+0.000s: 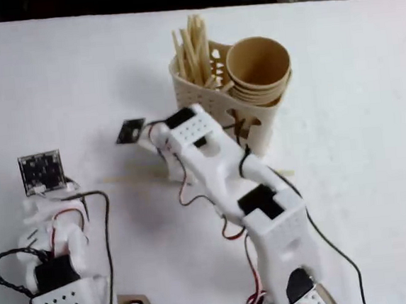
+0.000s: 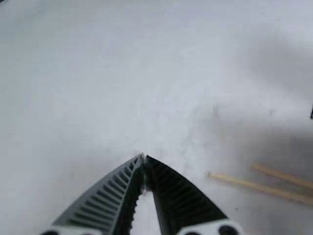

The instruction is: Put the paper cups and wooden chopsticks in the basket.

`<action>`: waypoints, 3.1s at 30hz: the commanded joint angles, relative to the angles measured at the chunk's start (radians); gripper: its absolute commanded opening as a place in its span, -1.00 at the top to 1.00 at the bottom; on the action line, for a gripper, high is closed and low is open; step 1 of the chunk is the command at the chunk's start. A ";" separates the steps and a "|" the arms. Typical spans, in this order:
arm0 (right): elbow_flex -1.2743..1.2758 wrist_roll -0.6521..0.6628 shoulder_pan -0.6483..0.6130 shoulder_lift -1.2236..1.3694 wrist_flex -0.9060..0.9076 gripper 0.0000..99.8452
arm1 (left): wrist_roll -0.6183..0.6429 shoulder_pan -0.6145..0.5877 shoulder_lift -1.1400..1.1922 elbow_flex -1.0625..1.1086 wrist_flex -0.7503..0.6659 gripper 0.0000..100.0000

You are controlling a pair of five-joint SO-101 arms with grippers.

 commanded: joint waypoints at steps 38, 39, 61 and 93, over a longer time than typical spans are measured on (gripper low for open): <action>-0.503 -0.425 -0.035 -0.694 0.056 0.96 | -0.012 -0.007 -0.016 -0.005 -0.025 0.95; -0.540 -0.425 -0.033 -0.688 0.039 0.96 | -0.012 -0.007 -0.016 -0.005 -0.025 0.95; -0.285 -0.425 0.196 -0.671 -0.553 0.96 | -0.012 -0.007 -0.016 -0.005 -0.025 0.95; 0.069 -0.416 -0.077 -0.713 0.045 0.59 | -0.012 -0.008 -0.016 -0.003 -0.026 0.95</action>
